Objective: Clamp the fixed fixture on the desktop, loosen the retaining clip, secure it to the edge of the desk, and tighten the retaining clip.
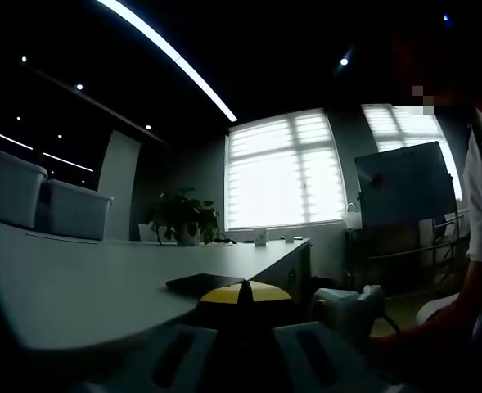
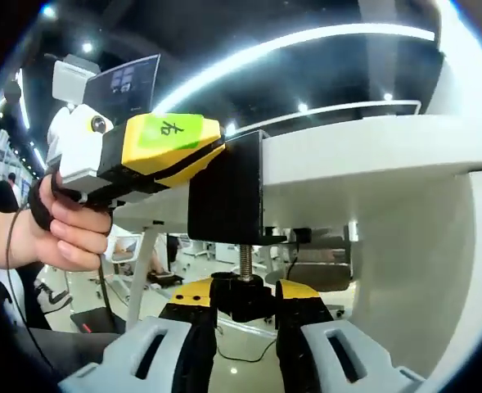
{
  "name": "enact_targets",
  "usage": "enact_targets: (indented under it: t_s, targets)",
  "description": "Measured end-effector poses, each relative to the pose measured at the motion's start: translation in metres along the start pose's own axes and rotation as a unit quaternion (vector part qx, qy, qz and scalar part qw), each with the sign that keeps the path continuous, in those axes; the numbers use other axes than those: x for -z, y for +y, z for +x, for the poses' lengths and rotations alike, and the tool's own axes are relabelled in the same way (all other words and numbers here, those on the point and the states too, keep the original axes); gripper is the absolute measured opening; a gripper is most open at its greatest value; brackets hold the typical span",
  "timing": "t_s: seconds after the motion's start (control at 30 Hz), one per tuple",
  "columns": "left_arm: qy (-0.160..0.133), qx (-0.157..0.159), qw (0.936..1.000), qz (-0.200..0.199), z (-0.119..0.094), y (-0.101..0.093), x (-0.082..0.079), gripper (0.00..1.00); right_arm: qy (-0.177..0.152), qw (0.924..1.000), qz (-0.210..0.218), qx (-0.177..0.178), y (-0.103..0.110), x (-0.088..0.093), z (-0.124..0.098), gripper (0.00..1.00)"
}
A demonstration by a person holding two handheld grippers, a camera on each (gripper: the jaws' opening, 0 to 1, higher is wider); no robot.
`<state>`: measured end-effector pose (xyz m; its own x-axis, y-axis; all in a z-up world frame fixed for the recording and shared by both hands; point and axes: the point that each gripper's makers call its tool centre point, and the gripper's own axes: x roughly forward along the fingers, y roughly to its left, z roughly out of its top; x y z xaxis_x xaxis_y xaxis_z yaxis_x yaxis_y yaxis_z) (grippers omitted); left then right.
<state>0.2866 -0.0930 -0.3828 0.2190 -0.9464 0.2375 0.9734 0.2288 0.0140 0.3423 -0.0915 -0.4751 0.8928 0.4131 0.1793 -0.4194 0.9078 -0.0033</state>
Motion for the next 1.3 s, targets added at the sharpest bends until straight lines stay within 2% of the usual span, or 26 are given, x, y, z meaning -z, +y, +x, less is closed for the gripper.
enact_targets:
  t_s: [0.1,0.2,0.3,0.33,0.43,0.5,0.6,0.8,0.87,0.9,0.93,1.03,1.3]
  targets:
    - [-0.001,0.000,1.0000,-0.001,0.000,0.000,0.000,0.01,0.009,0.9994,-0.012,-0.030,0.000,0.000,0.000,0.26]
    - [-0.002,0.000,1.0000,-0.001,0.000,0.000,0.000,0.01,0.013,0.9995,-0.015,-0.026,0.001,0.000,-0.001,0.26]
    - [-0.001,0.000,1.0000,-0.001,0.000,0.000,0.000,0.01,0.011,0.9996,-0.014,0.024,-0.003,0.002,-0.004,0.28]
    - [-0.001,0.000,1.0000,-0.001,0.000,0.000,0.000,0.01,0.002,0.9993,-0.012,0.036,-0.003,0.001,-0.006,0.33]
    - [-0.001,-0.001,1.0000,0.001,0.000,0.000,0.000,0.01,-0.009,0.9970,0.024,0.074,0.003,0.003,-0.012,0.42]
    - [0.000,0.000,1.0000,0.001,0.000,0.000,0.000,0.01,-0.011,0.9902,0.062,0.124,0.002,0.006,-0.020,0.42]
    - [0.001,0.000,1.0000,0.003,0.000,0.000,0.000,0.01,-0.005,0.9859,0.057,0.158,0.001,0.007,-0.026,0.42]
    - [-0.004,-0.003,1.0000,0.002,-0.001,0.000,0.000,0.01,-0.014,0.9837,0.027,0.177,-0.006,-0.004,-0.019,0.39]
    - [-0.004,-0.003,1.0000,0.000,-0.002,0.001,0.000,0.01,0.004,0.9799,0.034,0.197,-0.012,-0.001,-0.020,0.36]
    - [-0.003,-0.002,1.0000,-0.005,-0.002,0.002,0.000,0.01,0.012,0.9795,0.007,0.201,-0.012,-0.003,-0.019,0.34]
    - [-0.003,-0.001,1.0000,-0.009,-0.002,0.002,-0.001,0.01,0.003,0.9811,-0.002,0.193,-0.009,-0.007,-0.016,0.32]
    - [0.003,0.004,0.9999,-0.012,-0.001,0.002,-0.001,0.01,0.009,0.9825,0.011,0.186,-0.005,-0.004,-0.013,0.31]
    - [0.001,0.004,1.0000,-0.006,-0.001,0.001,-0.002,0.01,0.016,0.9827,-0.003,0.185,-0.008,-0.001,-0.013,0.26]
